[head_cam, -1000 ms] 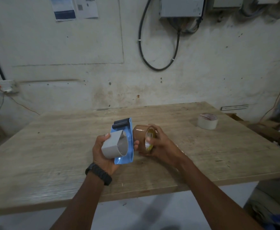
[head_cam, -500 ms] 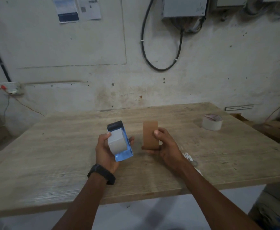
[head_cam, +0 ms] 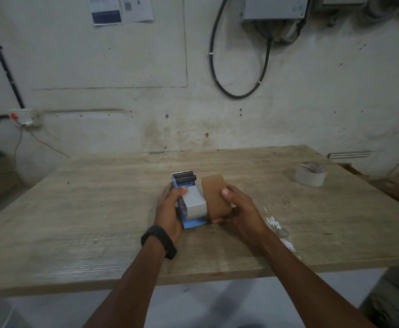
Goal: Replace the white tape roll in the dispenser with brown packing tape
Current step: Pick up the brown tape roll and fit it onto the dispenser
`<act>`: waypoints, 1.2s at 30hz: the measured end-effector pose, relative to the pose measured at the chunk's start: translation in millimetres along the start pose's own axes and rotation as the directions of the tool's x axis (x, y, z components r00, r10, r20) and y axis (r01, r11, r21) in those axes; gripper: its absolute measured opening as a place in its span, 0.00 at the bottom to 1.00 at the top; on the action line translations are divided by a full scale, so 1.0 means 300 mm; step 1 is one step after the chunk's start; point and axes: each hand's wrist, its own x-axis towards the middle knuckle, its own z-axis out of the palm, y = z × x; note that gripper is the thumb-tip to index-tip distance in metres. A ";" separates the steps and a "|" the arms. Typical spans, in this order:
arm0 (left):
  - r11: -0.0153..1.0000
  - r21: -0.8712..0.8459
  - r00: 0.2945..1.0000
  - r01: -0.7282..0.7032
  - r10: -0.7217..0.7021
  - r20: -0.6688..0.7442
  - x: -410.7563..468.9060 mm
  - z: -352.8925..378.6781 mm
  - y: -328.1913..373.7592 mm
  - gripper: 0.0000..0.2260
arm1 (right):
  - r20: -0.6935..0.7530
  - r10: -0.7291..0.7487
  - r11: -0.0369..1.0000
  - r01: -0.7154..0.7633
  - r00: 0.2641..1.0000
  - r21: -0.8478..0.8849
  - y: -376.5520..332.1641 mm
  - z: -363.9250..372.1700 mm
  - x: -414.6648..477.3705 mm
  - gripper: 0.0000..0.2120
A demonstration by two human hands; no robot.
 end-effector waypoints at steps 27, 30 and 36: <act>1.000 0.014 1.000 -0.024 0.024 0.016 0.012 -0.003 -0.020 0.24 | 0.108 0.097 0.986 -0.110 0.989 0.124 0.005 0.052 -0.021 0.16; 0.992 0.097 0.997 -0.076 0.077 -0.009 0.005 0.004 -0.022 0.24 | 0.094 0.113 0.982 -0.126 0.989 0.143 0.012 0.044 -0.012 0.20; 0.974 0.189 0.991 -0.126 0.133 -0.023 0.002 -0.005 -0.023 0.20 | 0.078 0.004 0.995 0.004 0.997 -0.101 0.015 0.067 -0.012 0.08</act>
